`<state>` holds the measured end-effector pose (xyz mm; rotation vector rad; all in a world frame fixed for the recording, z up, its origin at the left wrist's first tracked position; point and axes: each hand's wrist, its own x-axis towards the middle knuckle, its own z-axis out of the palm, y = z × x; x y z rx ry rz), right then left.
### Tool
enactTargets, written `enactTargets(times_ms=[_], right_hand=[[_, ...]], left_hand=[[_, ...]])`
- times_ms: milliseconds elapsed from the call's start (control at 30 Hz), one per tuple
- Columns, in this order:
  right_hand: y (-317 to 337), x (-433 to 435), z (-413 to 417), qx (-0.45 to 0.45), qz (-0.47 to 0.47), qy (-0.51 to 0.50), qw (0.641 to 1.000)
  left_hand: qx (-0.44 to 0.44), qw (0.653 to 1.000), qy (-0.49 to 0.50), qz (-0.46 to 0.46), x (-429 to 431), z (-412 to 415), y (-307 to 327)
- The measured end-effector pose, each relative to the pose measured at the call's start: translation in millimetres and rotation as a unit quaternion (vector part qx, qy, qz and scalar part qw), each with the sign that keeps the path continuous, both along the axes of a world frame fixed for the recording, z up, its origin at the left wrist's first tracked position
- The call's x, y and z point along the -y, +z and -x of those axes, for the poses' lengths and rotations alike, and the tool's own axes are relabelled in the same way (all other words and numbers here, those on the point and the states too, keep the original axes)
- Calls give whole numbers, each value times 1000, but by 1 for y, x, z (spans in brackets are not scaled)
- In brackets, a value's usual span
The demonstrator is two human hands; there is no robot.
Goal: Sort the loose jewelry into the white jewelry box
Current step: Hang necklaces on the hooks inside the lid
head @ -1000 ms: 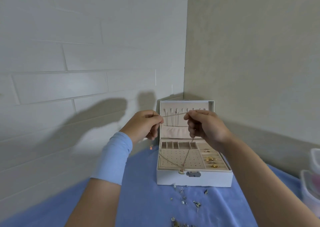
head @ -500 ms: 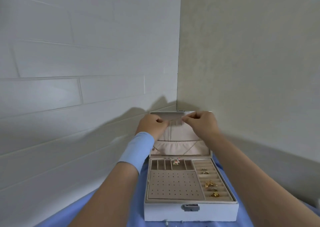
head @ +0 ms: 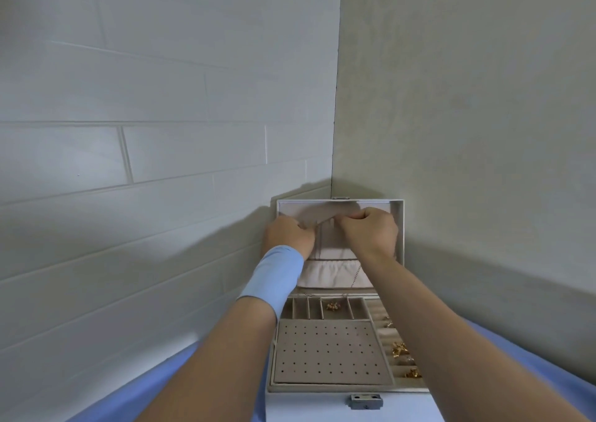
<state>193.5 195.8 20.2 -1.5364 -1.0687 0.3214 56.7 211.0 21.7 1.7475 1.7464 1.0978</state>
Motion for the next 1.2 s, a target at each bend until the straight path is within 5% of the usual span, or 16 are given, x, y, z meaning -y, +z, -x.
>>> enactTargets(times_ms=[333, 533, 700, 867, 1200], right_hand=[[-8, 23, -2, 22, 123, 116, 985], [-7, 46, 1, -136, 173, 231, 948], [-4, 54, -2, -70, 165, 280, 943], [12, 57, -7, 5, 132, 239, 962], [17, 62, -17, 63, 119, 246, 960]], left_hand=[[-32, 990, -123, 60, 20, 1, -8], [-18, 965, -249, 80, 43, 10, -5], [-127, 942, -305, 63, 58, 20, 3], [-45, 972, -226, 44, 58, 18, 3], [53, 965, -246, 77, 70, -2, -11]])
